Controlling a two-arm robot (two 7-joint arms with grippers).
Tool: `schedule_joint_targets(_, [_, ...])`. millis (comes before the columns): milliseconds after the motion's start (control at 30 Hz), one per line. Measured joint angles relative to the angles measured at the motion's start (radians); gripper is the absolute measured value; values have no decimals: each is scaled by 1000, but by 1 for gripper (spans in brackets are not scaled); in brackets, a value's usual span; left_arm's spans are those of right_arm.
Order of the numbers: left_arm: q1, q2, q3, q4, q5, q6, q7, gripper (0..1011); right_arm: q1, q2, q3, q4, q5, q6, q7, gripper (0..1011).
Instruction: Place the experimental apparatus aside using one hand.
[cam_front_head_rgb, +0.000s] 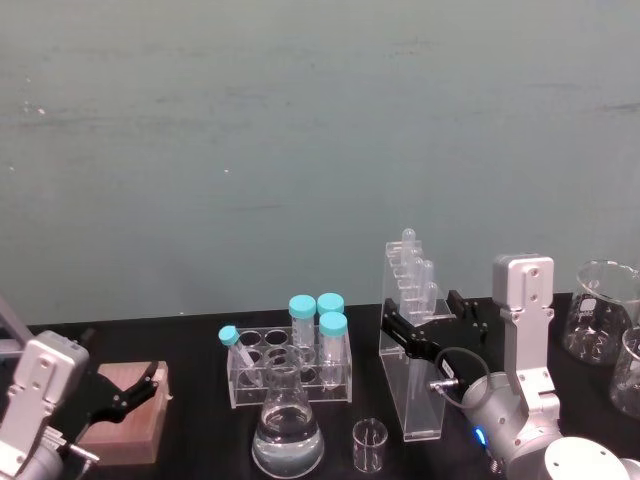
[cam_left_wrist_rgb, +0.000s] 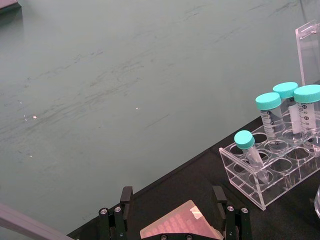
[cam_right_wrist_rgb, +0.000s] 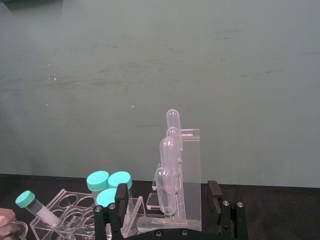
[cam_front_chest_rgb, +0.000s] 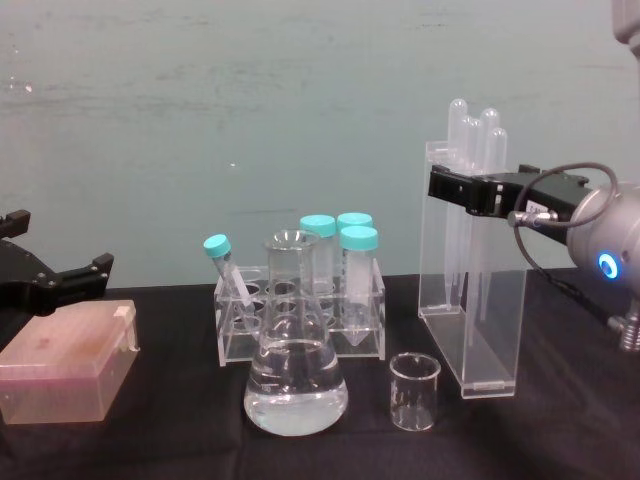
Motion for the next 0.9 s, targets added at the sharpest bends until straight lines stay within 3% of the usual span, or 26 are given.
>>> schedule_joint_targets(767, [0,0,0,0,0,0,0,1000,-1,0,0,-2,0,0,-2,1000])
schedule_joint_targets(900, [0,0,0,0,0,0,0,1000,-1,0,0,-2,0,0,-3,932])
